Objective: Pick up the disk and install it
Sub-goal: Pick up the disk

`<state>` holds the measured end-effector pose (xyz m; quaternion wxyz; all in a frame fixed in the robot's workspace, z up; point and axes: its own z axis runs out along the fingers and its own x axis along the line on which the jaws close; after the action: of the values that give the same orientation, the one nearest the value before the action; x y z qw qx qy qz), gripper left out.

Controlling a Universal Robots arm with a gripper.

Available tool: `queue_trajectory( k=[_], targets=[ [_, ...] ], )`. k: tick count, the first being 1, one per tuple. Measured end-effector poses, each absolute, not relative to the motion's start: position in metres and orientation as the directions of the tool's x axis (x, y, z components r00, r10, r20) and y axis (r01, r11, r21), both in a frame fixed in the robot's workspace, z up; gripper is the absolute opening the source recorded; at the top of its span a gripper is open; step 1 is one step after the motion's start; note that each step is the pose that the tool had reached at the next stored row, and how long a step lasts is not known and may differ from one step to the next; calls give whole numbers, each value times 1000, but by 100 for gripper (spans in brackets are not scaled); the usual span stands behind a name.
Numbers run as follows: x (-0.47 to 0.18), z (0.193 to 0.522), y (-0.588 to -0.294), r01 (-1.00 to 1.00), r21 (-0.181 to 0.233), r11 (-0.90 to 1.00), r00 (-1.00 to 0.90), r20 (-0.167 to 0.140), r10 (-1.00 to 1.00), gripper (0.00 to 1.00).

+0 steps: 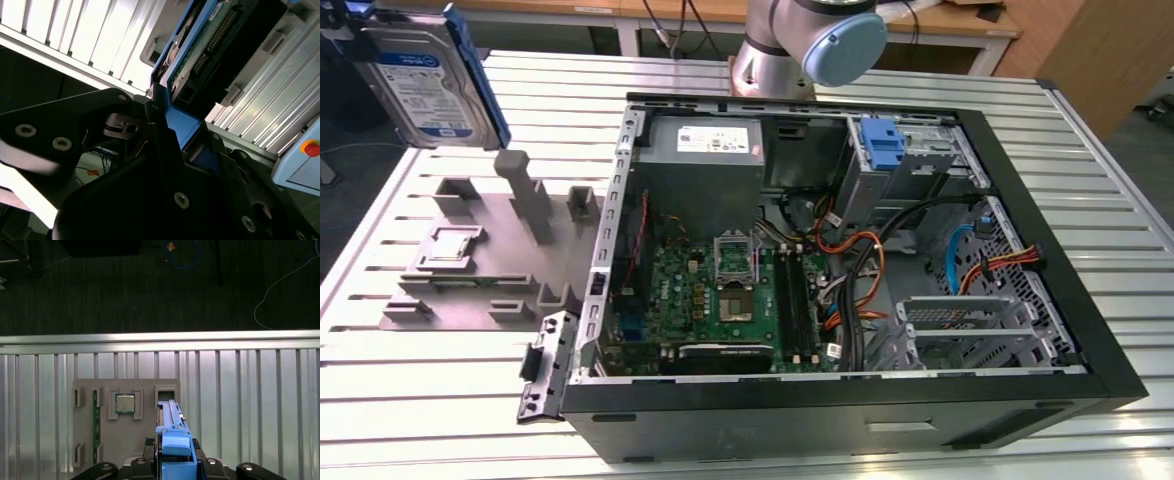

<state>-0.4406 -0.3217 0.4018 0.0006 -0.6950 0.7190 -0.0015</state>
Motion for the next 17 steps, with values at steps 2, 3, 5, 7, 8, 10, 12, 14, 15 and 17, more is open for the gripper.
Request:
queue_trajectory(
  k=[2,3,5,7,8,10,12,14,15,17],
  targets=[
    [-441,403,-322,-999,-3,34,-34,1,-999,37],
    [-441,404,-322,-999,-3,34,-34,1,-999,37],
    [-441,405,-322,-999,-3,34,-34,1,-999,37],
    [-441,407,-322,-999,-3,34,-34,1,-999,37],
    [-441,408,-322,-999,-3,34,-34,1,-999,37],
    [-441,409,-322,-999,-3,34,-34,1,-999,37],
    [-441,411,-322,-999,-3,34,-34,1,-999,37],
    [-441,412,-322,-999,-3,34,-34,1,-999,37],
    [-441,413,-322,-999,-3,34,-34,1,-999,37],
    [-441,415,-322,-999,-3,34,-34,1,-999,37]
  ],
)
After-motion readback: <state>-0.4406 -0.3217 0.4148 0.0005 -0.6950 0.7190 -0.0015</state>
